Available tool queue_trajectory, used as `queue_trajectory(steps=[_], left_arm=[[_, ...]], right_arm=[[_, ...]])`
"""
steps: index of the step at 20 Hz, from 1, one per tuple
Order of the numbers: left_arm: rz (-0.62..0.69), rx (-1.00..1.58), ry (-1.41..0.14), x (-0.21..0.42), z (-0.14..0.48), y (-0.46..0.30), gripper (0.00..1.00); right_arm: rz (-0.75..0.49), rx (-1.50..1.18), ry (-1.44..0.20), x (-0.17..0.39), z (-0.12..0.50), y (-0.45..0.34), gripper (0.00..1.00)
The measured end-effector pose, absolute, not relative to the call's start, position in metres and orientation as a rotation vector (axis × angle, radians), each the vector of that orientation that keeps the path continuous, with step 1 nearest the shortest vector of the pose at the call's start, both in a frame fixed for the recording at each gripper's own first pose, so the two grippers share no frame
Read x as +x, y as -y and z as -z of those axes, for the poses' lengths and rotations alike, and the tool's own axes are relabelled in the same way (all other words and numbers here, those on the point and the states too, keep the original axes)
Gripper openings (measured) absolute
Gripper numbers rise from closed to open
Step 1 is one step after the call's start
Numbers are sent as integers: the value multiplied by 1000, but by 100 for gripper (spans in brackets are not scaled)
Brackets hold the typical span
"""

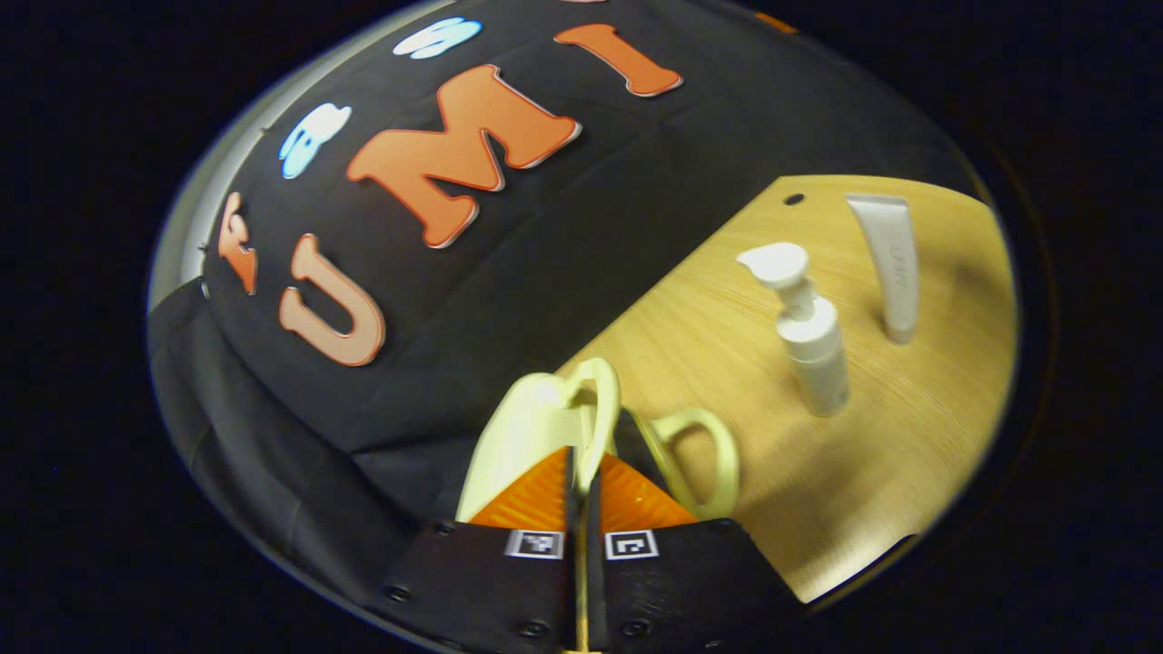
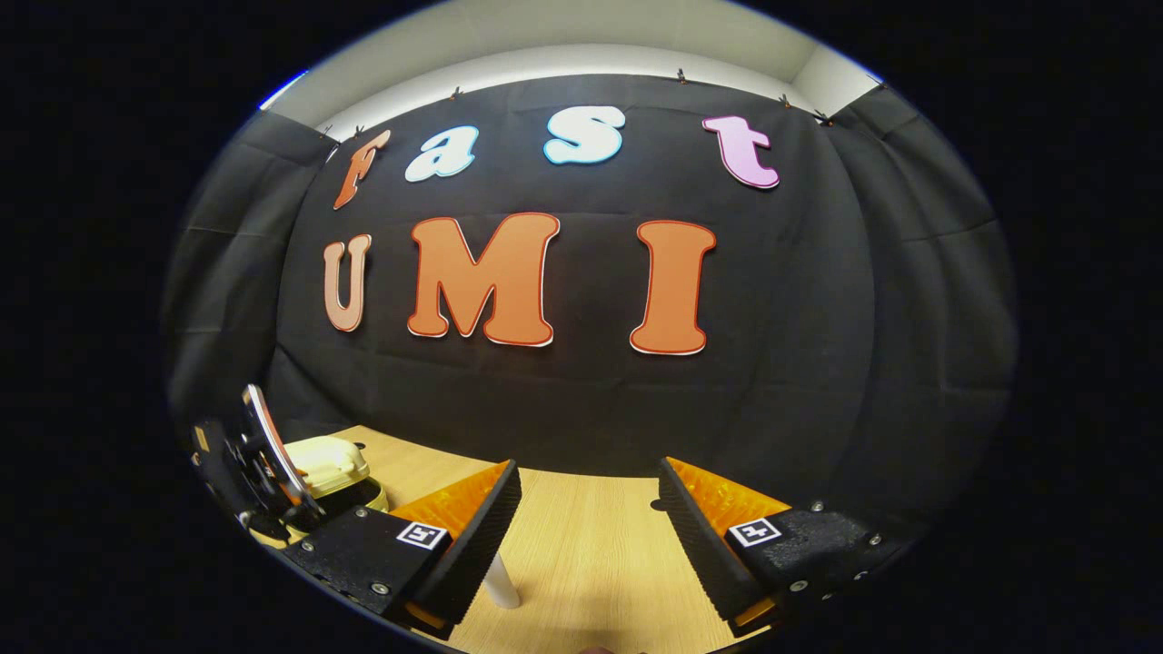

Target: First open the suitcase, pack the skin care products into it, and then close the suitcase.

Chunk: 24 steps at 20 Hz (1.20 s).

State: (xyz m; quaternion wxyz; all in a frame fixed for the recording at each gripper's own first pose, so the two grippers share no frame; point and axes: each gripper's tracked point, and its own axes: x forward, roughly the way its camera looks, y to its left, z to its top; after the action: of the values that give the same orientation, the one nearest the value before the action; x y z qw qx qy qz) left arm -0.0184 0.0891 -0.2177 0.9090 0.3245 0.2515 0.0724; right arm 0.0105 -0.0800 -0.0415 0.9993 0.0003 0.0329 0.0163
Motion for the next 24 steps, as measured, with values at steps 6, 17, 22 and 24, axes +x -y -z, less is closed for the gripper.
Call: queue_trajectory(steps=[6, 17, 22, 24], left_arm=[[-195, 391, -470, -26, 166, -142, 4], [-285, 310, -367, -19, 99, -289, 3], [-355, 367, -354, -26, 100, -355, 3], [-369, 386, -352, -27, 104, -375, 3]], right_arm=[[-12, -11, -79, 20, 41, 47, 97], [-6, -22, -86, 33, 28, -33, 97], [12, -26, -102, 37, 30, -57, 97], [24, -31, -106, 40, 30, -67, 97]])
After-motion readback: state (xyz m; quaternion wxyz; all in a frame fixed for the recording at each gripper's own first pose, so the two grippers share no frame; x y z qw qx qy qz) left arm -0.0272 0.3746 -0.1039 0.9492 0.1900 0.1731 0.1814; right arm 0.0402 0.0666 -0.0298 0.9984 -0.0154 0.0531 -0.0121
